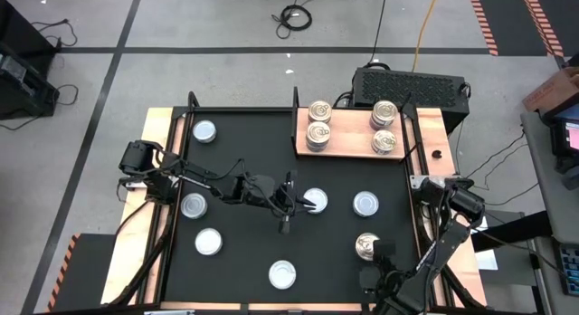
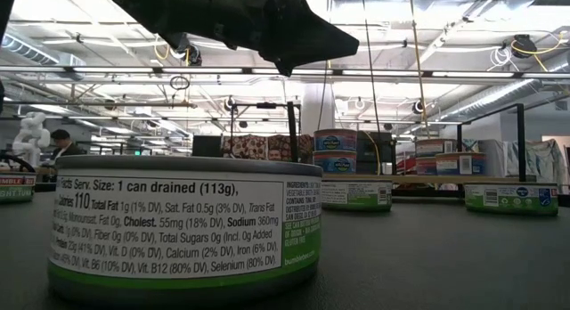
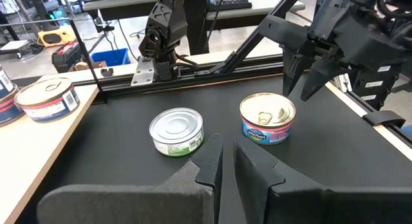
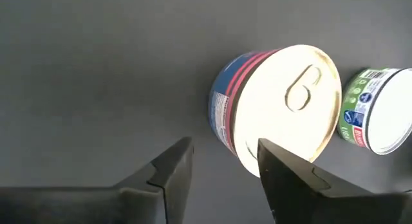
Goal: Stack canned seafood by type on shelf
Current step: Stack the blue-pink tuna can on top of the bottom right blue-pink tuna cans on the shelf
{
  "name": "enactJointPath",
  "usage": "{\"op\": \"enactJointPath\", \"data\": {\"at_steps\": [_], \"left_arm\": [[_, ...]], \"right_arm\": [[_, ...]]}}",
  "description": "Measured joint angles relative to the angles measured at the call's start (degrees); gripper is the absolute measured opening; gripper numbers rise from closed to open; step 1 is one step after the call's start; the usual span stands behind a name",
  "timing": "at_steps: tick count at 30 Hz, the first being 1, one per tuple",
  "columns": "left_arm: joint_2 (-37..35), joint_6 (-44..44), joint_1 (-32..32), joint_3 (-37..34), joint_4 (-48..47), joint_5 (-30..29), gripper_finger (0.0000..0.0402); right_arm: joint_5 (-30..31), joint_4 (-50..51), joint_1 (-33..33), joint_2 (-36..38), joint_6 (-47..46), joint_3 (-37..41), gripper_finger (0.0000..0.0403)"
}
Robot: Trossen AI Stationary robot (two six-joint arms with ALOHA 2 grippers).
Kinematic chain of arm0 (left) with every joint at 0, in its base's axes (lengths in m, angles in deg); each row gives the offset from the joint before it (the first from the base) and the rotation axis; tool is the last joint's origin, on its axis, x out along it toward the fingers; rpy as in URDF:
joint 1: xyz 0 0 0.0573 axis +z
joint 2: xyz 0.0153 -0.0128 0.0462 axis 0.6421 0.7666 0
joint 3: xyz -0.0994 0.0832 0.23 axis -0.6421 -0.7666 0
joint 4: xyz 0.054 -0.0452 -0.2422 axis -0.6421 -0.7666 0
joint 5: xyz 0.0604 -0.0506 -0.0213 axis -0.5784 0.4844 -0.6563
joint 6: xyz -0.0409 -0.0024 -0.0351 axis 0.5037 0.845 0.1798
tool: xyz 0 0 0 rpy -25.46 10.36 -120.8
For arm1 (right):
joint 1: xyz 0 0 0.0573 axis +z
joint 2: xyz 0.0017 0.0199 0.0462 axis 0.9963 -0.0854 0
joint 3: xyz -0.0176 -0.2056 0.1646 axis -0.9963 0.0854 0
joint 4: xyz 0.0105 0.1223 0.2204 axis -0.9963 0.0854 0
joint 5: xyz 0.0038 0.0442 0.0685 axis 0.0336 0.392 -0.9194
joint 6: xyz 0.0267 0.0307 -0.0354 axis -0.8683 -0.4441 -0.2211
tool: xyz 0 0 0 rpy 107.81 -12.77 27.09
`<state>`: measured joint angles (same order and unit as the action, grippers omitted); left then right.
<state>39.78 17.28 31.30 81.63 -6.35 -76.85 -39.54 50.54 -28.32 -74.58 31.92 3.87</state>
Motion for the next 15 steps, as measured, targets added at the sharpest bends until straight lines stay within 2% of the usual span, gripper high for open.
{"op": "enactJointPath", "data": {"at_steps": [11, 15], "left_arm": [[0.0, 0.0, 0.0, 0.0, 0.0, 0.0, 0.0042], [0.0, 0.0, 0.0, 0.0, 0.0, 0.0, 0.0042]], "right_arm": [[1.0, -2.3, 0.5, 0.0, 0.0, 4.9, 0.0135], [1.1, -2.1, 0.5, 0.0, 0.0, 5.2, 0.0110]]}}
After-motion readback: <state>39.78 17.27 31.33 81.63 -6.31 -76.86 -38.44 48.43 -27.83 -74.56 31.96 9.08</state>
